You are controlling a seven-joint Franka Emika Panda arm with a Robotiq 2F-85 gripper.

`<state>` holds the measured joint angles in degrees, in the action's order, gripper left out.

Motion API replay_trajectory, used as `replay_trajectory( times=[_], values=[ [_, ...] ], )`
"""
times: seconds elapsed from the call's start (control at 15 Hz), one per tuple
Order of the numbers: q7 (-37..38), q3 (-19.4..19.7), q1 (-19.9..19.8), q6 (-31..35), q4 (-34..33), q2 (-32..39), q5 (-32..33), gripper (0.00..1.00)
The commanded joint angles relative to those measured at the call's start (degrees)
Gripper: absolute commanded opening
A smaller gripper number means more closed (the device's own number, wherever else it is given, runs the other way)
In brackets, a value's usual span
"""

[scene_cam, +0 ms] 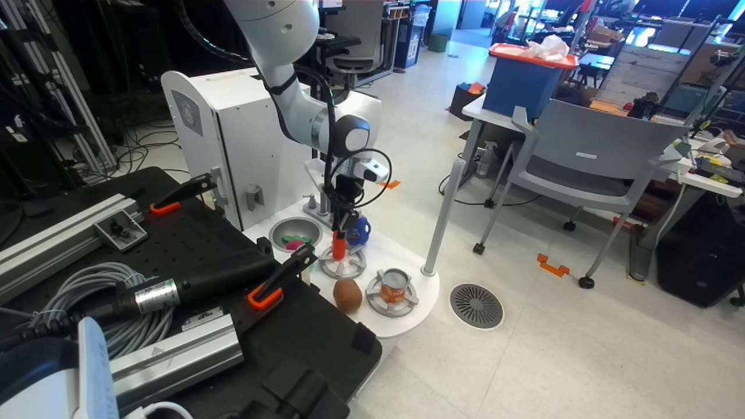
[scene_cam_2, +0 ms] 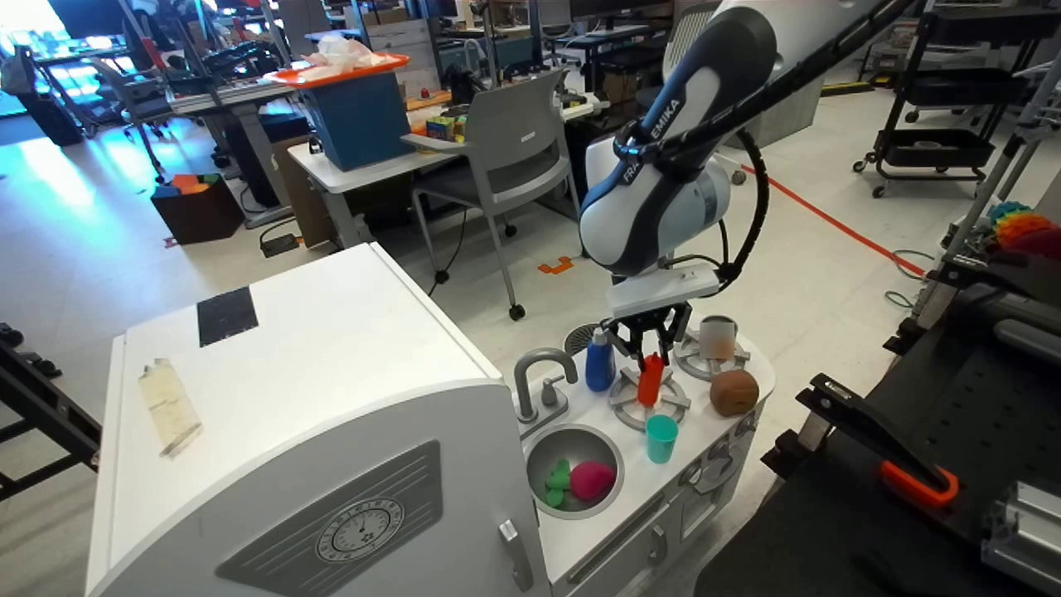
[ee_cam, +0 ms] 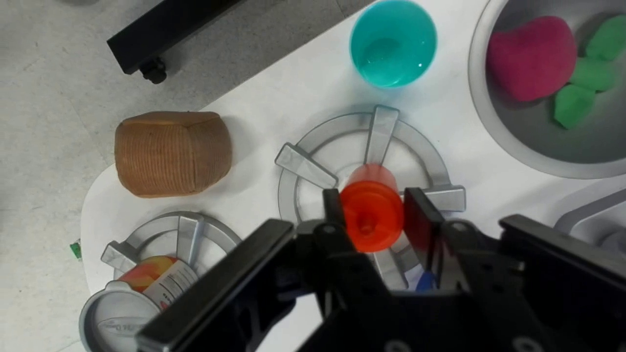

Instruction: Remove the ketchup bottle from the cup

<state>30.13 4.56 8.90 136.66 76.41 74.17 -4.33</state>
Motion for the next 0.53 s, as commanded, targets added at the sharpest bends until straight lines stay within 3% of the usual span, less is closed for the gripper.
replay_trajectory(
  times=[0.0, 0.47],
  values=[
    [0.9, 0.7, -0.3, -1.5, -0.9, 0.1, -1.4, 0.11],
    [2.6, 1.2, -0.6, -2.6, -4.0, 2.8, -1.3, 0.11]
  ],
)
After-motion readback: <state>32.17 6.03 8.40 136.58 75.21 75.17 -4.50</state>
